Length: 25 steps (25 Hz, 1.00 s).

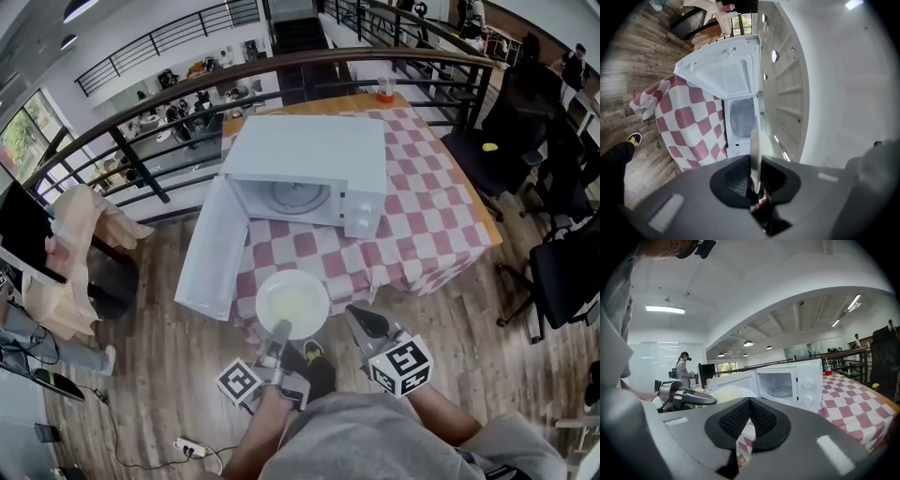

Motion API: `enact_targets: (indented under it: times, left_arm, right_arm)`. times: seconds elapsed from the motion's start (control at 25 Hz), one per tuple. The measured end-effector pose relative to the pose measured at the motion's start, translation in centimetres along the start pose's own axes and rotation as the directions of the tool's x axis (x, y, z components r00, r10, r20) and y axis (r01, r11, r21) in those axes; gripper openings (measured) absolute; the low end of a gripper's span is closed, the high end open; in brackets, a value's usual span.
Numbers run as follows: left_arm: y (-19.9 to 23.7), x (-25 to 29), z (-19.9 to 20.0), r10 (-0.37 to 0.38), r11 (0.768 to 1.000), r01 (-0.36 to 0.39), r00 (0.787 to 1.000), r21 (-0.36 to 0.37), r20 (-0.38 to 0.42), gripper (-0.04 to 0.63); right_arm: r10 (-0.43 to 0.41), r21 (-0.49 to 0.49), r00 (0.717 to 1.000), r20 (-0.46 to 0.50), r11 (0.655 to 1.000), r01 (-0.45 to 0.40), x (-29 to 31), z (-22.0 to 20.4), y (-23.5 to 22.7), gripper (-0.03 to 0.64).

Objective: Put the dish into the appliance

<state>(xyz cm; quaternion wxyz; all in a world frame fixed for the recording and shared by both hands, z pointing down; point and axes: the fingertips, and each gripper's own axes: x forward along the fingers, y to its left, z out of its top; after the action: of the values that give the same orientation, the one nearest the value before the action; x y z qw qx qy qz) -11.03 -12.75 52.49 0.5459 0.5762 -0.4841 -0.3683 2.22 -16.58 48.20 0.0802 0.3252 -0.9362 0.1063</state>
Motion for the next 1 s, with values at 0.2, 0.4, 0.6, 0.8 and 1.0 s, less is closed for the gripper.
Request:
enact_targets:
  times: [0.2,0.4,0.6,0.8,1.0]
  left_arm:
    - [0.3,3.3,2.2,-0.006,1.0,0.005,1.0,-0.022,-0.015,0.038]
    - [0.2,5.7,4.8,-0.002,1.0,0.001,0.999,-0.031,-0.033,0.038]
    - [0.4,8.7,7.7,0.007,1.0,-0.008,0.999,-0.03,-0.043,0.038]
    - [1.8,12.3,11.2,0.019,1.0,-0.019,0.999,-0.017,-0.039,0.038]
    - [3.0,16.2,13.1,0.023,1.0,-0.023,0.997,-0.008,-0.073,0.038]
  right_arm:
    - [0.003,-0.003,1.0,-0.024,1.0,-0.003,3.3,1.0,-1.1,-0.002]
    - [-0.007,-0.013,0.999,-0.046,1.0,0.007,6.5,2.1,-1.6,-0.002]
    - [-0.031,-0.018,0.998,-0.049,0.999,0.03,9.9,3.4,-2.8,-0.002]
    - [-0.051,-0.016,0.997,-0.051,0.999,0.051,13.7,4.3,-4.1,-0.002]
    - [-0.075,-0.019,0.996,-0.053,0.997,0.074,17.1,4.8,-5.3,-0.002]
